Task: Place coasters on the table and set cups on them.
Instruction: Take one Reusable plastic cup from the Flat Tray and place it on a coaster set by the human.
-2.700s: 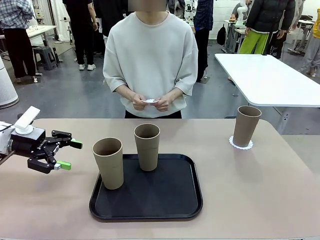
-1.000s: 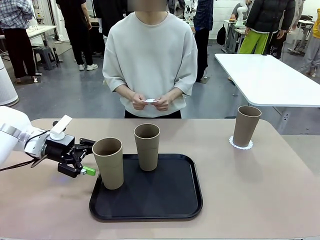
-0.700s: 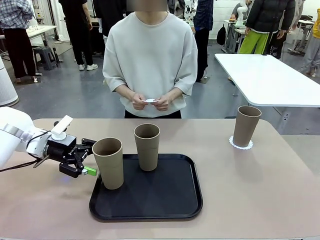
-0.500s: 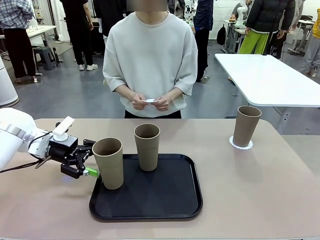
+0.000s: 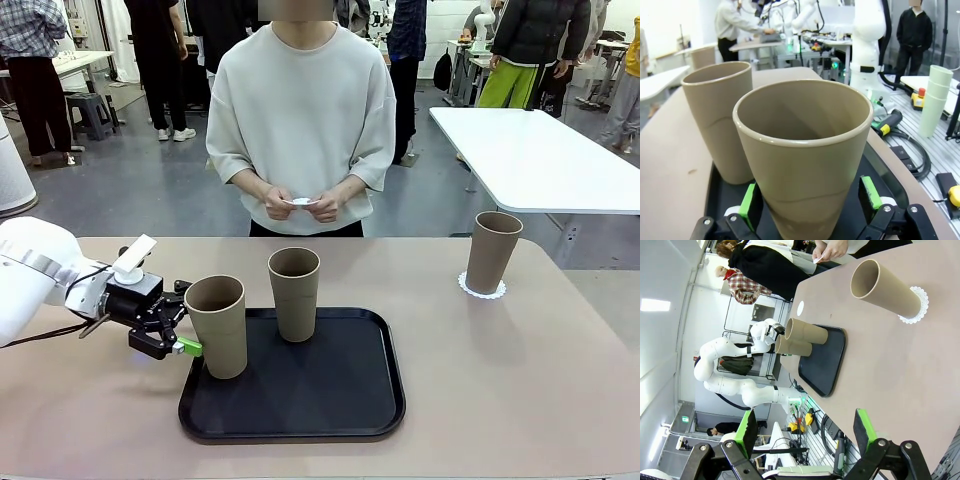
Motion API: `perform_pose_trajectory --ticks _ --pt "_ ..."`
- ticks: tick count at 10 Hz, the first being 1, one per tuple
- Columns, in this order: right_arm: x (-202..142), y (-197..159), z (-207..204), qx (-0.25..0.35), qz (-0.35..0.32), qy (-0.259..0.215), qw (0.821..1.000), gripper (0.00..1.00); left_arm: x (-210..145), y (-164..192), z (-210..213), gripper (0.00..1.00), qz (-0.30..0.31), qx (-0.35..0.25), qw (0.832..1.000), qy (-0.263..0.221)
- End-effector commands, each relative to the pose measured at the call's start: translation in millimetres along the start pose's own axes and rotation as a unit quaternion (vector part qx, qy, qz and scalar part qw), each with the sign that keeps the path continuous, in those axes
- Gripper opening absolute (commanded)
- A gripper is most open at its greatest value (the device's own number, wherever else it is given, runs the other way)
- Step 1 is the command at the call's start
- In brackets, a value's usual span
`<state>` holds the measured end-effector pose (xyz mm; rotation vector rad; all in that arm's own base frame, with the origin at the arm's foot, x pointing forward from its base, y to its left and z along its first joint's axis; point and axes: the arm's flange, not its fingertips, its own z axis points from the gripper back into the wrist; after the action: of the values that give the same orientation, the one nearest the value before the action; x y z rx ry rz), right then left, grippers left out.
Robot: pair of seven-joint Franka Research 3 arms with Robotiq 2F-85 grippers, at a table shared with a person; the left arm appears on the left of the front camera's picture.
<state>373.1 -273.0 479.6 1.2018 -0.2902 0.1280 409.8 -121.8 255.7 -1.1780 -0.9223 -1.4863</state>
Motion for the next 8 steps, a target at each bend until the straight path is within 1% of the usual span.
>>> perform_pose_trajectory --ticks 1,8 --pt "-0.1 1.1 0.1 0.002 -0.006 0.001 1.0 1.0 -2.7 4.9 -9.0 1.0 -0.025 0.004 1.0 -0.012" --pt "-0.1 1.1 0.1 0.002 -0.006 0.001 1.0 1.0 0.1 5.9 -26.8 1.0 -0.025 -0.018 0.999 -0.014"
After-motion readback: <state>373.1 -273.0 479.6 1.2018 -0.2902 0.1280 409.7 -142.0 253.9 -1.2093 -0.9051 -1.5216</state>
